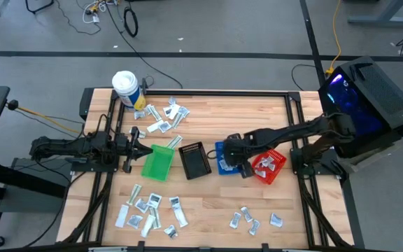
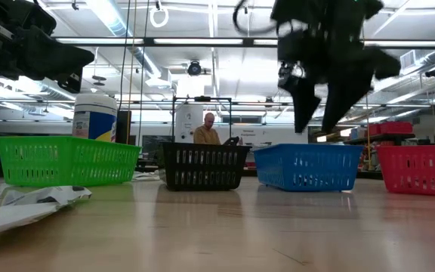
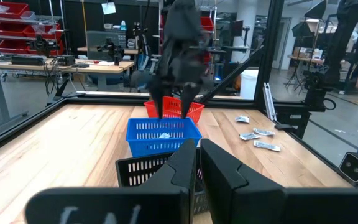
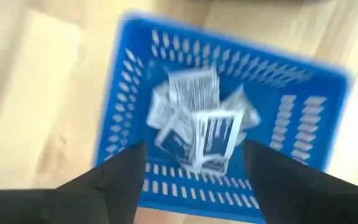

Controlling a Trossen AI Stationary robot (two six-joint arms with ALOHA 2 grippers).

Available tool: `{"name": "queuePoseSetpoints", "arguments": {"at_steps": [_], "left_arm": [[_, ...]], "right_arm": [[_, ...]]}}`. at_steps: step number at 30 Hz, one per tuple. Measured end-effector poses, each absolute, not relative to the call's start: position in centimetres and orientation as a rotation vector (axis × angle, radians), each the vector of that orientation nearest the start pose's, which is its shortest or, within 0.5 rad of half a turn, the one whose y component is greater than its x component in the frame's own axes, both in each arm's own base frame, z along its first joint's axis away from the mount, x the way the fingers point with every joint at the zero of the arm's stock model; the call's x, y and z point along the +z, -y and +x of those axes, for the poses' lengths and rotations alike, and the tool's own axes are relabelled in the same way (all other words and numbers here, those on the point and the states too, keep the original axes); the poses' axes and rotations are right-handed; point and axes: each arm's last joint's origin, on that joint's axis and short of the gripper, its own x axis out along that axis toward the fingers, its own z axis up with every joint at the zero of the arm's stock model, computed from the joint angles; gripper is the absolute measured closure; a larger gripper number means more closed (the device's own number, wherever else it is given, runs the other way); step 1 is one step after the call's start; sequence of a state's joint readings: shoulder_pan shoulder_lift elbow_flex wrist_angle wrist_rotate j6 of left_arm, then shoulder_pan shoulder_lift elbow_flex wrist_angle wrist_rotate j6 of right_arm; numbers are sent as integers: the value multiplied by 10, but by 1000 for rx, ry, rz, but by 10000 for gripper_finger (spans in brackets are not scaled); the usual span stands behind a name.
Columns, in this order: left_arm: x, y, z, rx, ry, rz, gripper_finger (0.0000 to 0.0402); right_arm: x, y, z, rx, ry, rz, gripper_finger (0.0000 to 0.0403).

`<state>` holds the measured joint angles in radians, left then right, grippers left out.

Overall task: Pick & Place First Aid Supplies
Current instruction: Put the ointment pack into the red basket

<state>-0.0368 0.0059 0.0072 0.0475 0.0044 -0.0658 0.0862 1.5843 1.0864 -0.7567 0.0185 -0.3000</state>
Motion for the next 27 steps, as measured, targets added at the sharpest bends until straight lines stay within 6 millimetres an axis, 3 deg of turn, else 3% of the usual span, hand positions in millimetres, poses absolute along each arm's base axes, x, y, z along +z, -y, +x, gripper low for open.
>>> {"name": "queuePoseSetpoints", "arguments": {"at_steps": [8, 22, 27], "left_arm": [[170, 4, 97, -43, 47, -67, 369], [170, 4, 97, -43, 47, -67, 369], [170, 4, 97, -43, 47, -67, 369]], "right_arm": [[252, -64, 288, 352, -1135, -401, 132], [248, -139, 270, 551, -1076, -483, 135], [243, -156, 266, 503, -1108, -373, 135]]}}
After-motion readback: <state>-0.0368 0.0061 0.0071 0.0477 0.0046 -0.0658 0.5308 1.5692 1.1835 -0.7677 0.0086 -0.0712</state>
